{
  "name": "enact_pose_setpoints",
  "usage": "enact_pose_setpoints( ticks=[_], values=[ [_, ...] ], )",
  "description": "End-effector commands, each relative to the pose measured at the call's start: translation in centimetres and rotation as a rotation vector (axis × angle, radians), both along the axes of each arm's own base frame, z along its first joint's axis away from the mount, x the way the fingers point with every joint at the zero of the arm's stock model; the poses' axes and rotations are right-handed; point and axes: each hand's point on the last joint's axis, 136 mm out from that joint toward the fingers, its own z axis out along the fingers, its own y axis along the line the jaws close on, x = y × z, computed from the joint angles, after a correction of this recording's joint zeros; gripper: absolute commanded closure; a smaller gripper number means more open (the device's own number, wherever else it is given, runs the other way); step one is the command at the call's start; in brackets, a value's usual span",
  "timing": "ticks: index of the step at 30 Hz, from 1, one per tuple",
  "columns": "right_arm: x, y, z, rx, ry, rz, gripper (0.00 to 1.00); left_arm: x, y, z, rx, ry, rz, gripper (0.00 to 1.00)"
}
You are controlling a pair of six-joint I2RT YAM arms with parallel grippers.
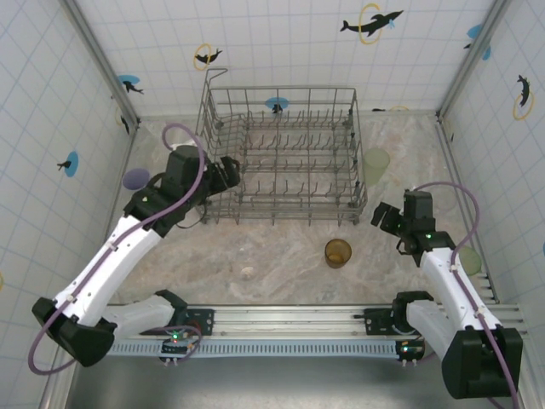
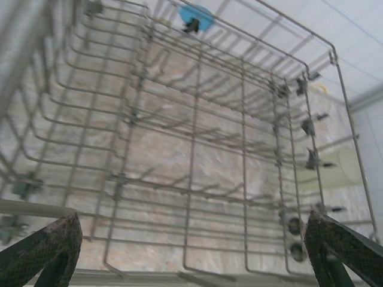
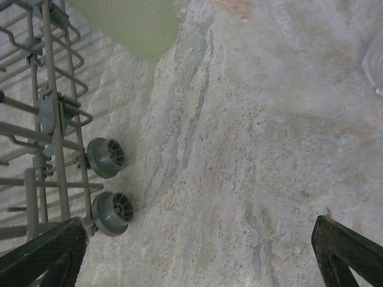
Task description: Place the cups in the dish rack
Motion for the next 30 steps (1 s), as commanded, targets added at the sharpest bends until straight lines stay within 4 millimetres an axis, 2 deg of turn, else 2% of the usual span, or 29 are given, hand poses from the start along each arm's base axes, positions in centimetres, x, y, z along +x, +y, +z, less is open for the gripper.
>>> enact_pose_setpoints(
  ticks=[1,7,10,20,24,30],
  values=[
    [0.0,0.5,1.4,0.014,-0.004,0.012,0.0,-0.9,-2.2,0.8,0.037,-0.004,-0.013,0.02],
    [-0.9,0.4,0.7,-0.003,0.037,0.022,0.0,-3.3,-7.9,0.0,0.096,0.022,-0.152,0.02],
    [-1.1,0.6,0.6,0.009,0.048,0.038,0.0,-4.5,-10.1,-0.8,0.109,0.039,-0.22,0.03],
    [-1.9,0.1,-0.1,0.017,0.078,0.019,0.0,-9.7,-18.1,-5.5,0.129,0.122,-0.443,0.02],
    [-1.8,0.1,0.1,0.031,0.056,0.023,0.0,-11.0,-20.4,-8.1,0.131,0.17,-0.501,0.02],
    [-2.1,-0.6,-0.3,0.028,0.067,0.009,0.0,-11.9,-21.7,-11.7,0.192,0.223,-0.541,0.02]
  ],
)
